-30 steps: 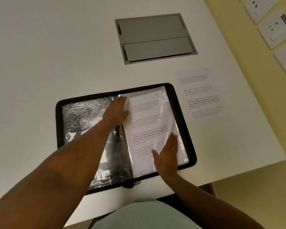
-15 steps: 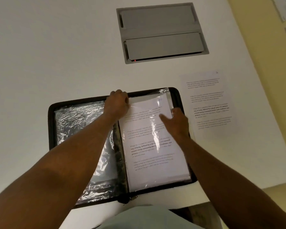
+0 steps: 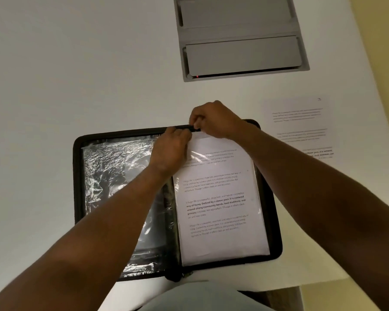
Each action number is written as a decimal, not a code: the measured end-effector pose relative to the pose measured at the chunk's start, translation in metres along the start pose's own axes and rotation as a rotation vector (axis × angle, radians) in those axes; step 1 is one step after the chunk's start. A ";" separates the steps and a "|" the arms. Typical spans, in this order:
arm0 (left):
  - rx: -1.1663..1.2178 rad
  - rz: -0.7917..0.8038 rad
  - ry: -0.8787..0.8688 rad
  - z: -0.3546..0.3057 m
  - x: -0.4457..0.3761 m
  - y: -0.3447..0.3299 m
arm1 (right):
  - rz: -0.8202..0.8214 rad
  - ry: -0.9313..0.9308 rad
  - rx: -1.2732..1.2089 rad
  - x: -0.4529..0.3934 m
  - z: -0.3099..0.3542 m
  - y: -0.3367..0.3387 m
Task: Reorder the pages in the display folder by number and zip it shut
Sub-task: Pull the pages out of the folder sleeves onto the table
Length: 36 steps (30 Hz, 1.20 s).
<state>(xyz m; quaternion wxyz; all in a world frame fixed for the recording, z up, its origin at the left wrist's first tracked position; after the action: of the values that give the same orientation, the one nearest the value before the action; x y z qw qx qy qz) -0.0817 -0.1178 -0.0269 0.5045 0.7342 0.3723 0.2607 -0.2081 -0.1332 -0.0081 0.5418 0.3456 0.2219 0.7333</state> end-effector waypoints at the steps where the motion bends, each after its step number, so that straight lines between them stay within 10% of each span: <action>1: 0.011 -0.007 0.012 0.000 0.002 0.001 | 0.094 0.001 0.021 -0.006 0.003 -0.006; 17: 0.017 -0.025 -0.034 0.002 0.008 0.003 | 0.606 -0.054 0.257 -0.010 0.001 -0.033; 36: 0.079 0.040 -0.011 0.010 0.014 -0.007 | 0.628 -0.122 0.558 -0.003 -0.021 -0.034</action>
<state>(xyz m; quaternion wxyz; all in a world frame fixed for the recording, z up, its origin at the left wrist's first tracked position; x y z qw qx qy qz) -0.0681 -0.1101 -0.0372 0.4716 0.7622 0.3649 0.2519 -0.2022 -0.1240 -0.0465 0.1900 0.5727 0.2633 0.7527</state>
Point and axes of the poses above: each hand's wrist, its own x-axis away from the middle knuckle, its own y-axis out of the back of the hand, z = x × y, the point moved 7 cm from there along -x, towards the middle knuckle, and after that the axes turned 8 degrees about y, right-handed, at the moved point
